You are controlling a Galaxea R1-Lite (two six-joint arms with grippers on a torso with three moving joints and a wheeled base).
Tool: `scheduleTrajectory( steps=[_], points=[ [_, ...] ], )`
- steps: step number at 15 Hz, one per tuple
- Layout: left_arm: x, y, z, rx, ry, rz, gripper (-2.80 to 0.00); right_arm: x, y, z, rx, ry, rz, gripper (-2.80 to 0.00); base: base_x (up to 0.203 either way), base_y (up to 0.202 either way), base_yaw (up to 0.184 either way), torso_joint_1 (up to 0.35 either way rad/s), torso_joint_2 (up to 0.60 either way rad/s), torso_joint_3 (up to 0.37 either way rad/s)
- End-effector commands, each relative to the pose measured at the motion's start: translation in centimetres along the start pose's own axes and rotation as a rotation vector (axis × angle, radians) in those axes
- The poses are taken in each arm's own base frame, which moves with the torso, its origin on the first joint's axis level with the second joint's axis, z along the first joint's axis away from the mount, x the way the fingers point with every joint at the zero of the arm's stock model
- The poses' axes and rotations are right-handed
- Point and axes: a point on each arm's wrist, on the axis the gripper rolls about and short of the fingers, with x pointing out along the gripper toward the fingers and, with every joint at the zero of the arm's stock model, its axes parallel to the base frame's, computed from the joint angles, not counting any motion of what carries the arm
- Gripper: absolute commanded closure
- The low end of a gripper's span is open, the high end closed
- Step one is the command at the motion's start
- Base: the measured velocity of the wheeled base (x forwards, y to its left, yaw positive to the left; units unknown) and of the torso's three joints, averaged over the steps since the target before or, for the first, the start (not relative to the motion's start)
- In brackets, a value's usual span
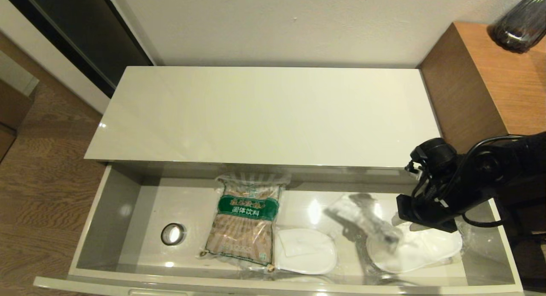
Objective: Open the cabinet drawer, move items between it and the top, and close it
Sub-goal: Put the tissue in the drawer
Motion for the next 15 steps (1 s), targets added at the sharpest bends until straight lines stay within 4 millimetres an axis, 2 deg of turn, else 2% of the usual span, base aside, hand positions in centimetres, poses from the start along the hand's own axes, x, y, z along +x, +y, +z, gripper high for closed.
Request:
scheduleTrajectory(
  steps=[1, 3, 7, 8, 9, 11, 13, 15],
  points=[
    [0.0, 0.0, -0.1, 0.0, 0.002, -0.001, 0.0, 0.5, -0.2, 0.0, 0.01, 0.013, -0.007, -2.8, 0.0, 0.0, 0.0, 0.0, 0.0, 0.0],
    [0.0, 0.0, 0.0, 0.0, -0.001, -0.001, 0.0, 0.1, -0.5, 0.4, 0.023, -0.004, 0.004, -2.8, 0.0, 0.0, 0.0, 0.0, 0.0, 0.0],
    [0.0, 0.0, 0.0, 0.0, -0.001, -0.001, 0.0, -2.4, -0.4, 0.8, 0.027, -0.102, 0.053, -2.8, 0.0, 0.0, 0.0, 0.0, 0.0, 0.0],
    [0.0, 0.0, 0.0, 0.0, -0.001, -0.001, 0.0, -4.3, -0.3, 0.7, 0.022, -0.151, 0.079, 0.0, 0.0, 0.0, 0.0, 0.0, 0.0, 0.0],
    [0.0, 0.0, 0.0, 0.0, -0.001, -0.001, 0.0, -6.4, -0.2, 0.5, 0.021, -0.21, 0.104, 0.0, 0.0, 0.0, 0.0, 0.0, 0.0, 0.0],
    [0.0, 0.0, 0.0, 0.0, -0.001, -0.001, 0.0, -8.8, -0.2, 0.2, 0.044, -0.267, 0.123, 0.0, 0.0, 0.0, 0.0, 0.0, 0.0, 0.0],
    [0.0, 0.0, 0.0, 0.0, -0.001, -0.001, 0.0, -14.3, -0.5, -1.4, 0.071, -0.35, 0.137, 0.0, 0.0, 0.0, 0.0, 0.0, 0.0, 0.0],
    [0.0, 0.0, 0.0, 0.0, 0.0, -0.001, 0.0, -21.3, -1.5, -4.9, 0.096, -0.401, 0.132, 0.0, 0.0, 0.0, 0.0, 0.0, 0.0, 0.0]
  ],
)
